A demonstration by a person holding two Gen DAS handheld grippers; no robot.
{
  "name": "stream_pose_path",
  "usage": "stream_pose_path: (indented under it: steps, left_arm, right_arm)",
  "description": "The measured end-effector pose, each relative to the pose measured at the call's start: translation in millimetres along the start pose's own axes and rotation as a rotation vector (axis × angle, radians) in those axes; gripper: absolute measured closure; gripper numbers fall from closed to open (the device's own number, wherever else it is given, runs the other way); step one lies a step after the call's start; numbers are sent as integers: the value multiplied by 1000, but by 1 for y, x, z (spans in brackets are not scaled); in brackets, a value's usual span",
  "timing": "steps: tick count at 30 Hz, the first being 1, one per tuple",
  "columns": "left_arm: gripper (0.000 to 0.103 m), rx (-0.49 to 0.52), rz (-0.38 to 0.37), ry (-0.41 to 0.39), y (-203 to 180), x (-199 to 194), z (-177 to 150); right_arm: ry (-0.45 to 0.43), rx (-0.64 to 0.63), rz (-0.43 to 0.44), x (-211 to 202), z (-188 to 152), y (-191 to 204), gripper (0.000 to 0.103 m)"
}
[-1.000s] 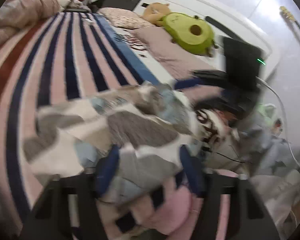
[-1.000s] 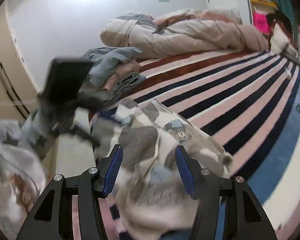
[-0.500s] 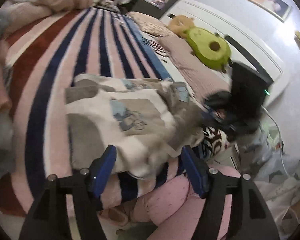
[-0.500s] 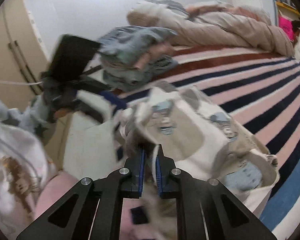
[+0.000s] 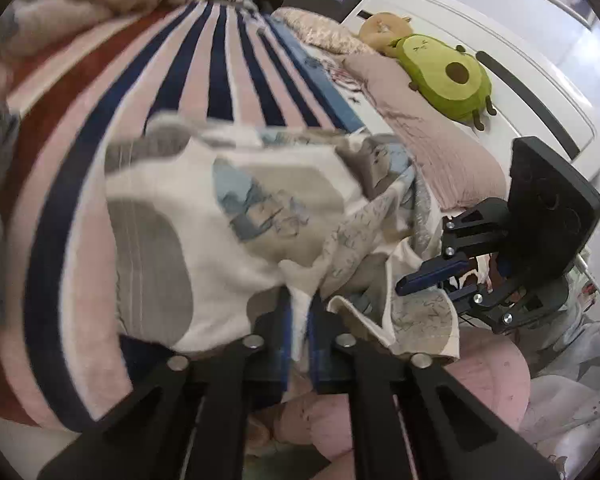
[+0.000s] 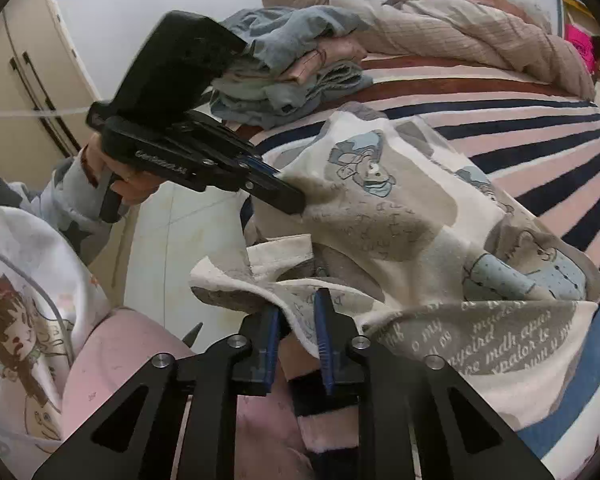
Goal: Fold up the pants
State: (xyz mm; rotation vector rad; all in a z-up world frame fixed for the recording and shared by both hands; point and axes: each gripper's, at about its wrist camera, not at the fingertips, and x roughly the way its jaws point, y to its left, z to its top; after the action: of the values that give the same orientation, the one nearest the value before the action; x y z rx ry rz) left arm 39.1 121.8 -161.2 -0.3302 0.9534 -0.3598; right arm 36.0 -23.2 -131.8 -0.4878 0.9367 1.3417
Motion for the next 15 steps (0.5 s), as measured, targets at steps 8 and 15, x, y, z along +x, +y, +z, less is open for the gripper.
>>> stream_pose_path:
  steps: [8, 15]
  left_arm:
    - [100, 102, 185, -113, 6, -26, 68]
    - [100, 148, 355, -63, 37, 2, 112]
  right_arm:
    - [-91, 35, 27, -36, -4, -3, 49]
    - [-174, 122, -134, -68, -11, -28, 49]
